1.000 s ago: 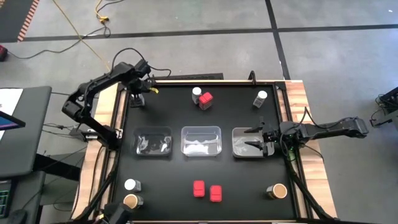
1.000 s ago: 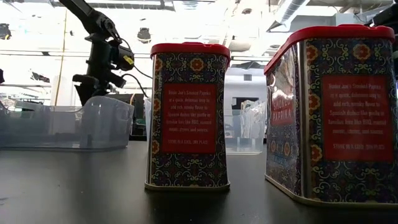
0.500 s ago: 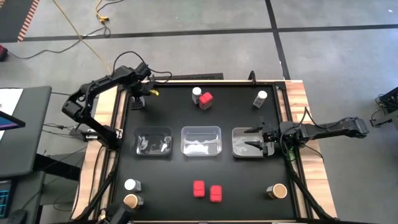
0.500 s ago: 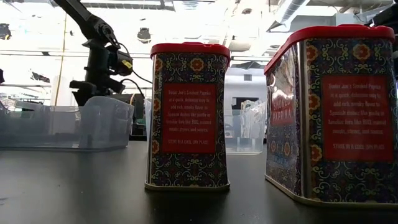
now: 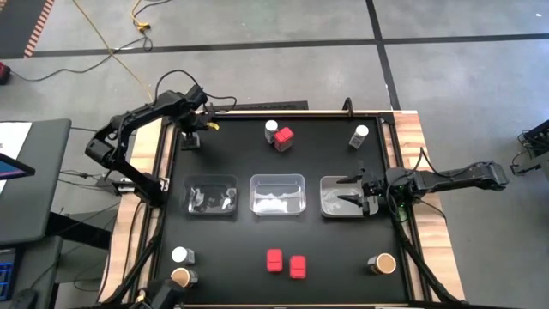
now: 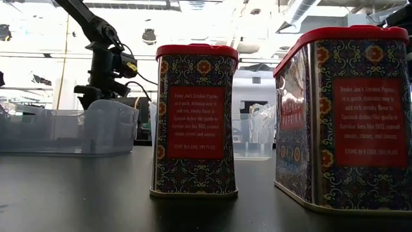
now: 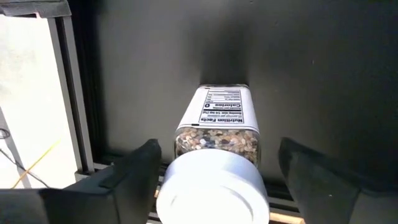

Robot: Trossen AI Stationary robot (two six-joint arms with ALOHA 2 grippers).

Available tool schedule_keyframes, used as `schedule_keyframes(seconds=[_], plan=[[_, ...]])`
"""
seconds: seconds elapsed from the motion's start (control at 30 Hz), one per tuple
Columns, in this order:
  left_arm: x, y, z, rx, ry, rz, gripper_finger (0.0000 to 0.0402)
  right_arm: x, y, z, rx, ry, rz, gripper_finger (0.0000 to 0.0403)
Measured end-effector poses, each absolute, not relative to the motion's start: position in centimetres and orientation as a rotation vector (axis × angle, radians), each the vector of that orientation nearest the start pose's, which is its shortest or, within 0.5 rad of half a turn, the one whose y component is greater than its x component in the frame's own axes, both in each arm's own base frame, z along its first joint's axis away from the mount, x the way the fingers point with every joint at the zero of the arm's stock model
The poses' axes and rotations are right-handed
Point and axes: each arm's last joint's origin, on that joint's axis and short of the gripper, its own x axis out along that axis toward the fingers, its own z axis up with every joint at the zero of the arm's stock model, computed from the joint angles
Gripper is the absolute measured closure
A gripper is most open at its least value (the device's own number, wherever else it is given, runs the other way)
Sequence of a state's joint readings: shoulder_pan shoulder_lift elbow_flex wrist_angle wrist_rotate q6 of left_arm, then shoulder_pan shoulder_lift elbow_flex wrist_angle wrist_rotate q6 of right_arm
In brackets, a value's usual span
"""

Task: Sort spices by type
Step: Put the top left white seasoning bottle into the black bin

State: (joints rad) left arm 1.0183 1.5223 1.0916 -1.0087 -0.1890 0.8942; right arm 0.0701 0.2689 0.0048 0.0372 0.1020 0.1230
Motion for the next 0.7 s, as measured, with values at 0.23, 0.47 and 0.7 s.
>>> schedule_keyframes(seconds=[0.23, 0.47, 0.7], plan=[[13.54, 23.02, 22.40, 0.066, 1.646, 0.273, 0.0144, 11.17, 0.49, 14.58, 0.103, 0.224, -0.045, 0.0117], [13.54, 23.01, 22.40, 0.069, 1.647, 0.268, 0.0169, 11.17, 0.49, 14.59, 0.103, 0.224, -0.045, 0.0117], [13.54, 22.99, 22.40, 0.064, 1.646, 0.271, 0.0190, 11.17, 0.49, 14.59, 0.103, 0.224, -0.046, 0.0117]])
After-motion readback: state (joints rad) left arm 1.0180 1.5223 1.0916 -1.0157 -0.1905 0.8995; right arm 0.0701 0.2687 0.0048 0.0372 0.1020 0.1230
